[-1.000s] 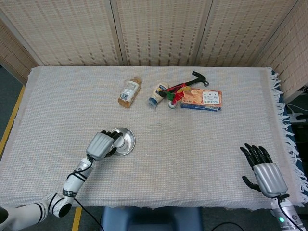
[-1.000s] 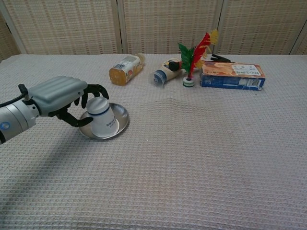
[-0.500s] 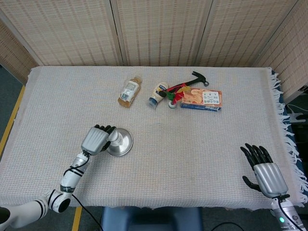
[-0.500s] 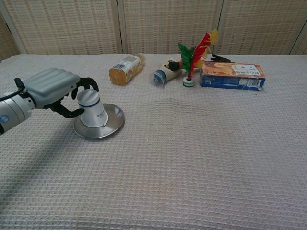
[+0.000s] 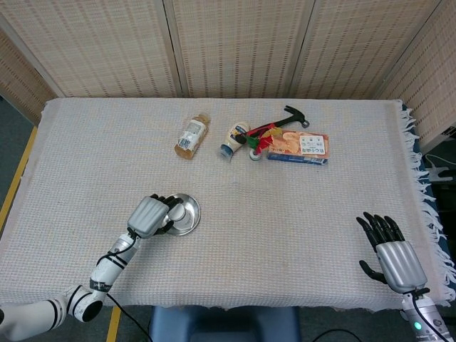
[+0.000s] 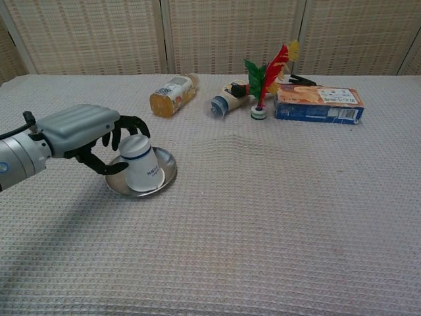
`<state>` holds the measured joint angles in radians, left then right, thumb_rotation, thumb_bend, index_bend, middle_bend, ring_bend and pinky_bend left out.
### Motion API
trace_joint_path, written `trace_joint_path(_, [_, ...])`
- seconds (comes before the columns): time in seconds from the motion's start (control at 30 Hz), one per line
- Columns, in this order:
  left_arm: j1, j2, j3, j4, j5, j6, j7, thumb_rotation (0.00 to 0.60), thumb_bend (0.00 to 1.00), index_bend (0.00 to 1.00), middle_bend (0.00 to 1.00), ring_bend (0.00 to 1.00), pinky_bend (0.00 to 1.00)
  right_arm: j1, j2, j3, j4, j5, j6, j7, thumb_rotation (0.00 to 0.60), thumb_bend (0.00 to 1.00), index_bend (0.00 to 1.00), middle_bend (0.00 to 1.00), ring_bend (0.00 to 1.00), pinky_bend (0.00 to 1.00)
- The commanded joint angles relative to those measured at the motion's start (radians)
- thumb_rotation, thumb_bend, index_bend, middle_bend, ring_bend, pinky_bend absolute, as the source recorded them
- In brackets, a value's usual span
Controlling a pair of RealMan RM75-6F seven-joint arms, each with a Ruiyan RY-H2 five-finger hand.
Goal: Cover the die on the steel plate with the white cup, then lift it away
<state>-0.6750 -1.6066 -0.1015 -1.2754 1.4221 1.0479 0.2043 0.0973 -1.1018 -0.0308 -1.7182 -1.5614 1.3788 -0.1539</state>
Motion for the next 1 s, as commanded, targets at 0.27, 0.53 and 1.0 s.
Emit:
trace_joint_path(0.27, [-0.013,-0.080,-0.039,0.180,-0.037,0.036,0.127,0.600,0.41,0.49,0.63,0.46,0.46,-0.001,0.001,-0.002,-0.002,-0.004,0.002,-0.001,0.600,0.17,0.00,0.00,0.00,0.00])
trace_joint_path(0.53, [-0.003,-0.068,-0.018,0.143,-0.013,0.054,0.090,0.600,0.41,0.49,0.64,0.46,0.46,0.000,0.000,-0.001,-0.001,-0.001,-0.002,-0.001,0.600,0.17,0.00,0.00,0.00,0.00])
trace_joint_path(1.0, [0.056,0.092,-0.005,-0.056,-0.010,0.110,0.101,0.600,0.41,0.49,0.64,0.46,0.46,-0.001,0.000,-0.004,-0.003,-0.008,-0.001,-0.002,0.600,0.17,0.00,0.00,0.00,0.00])
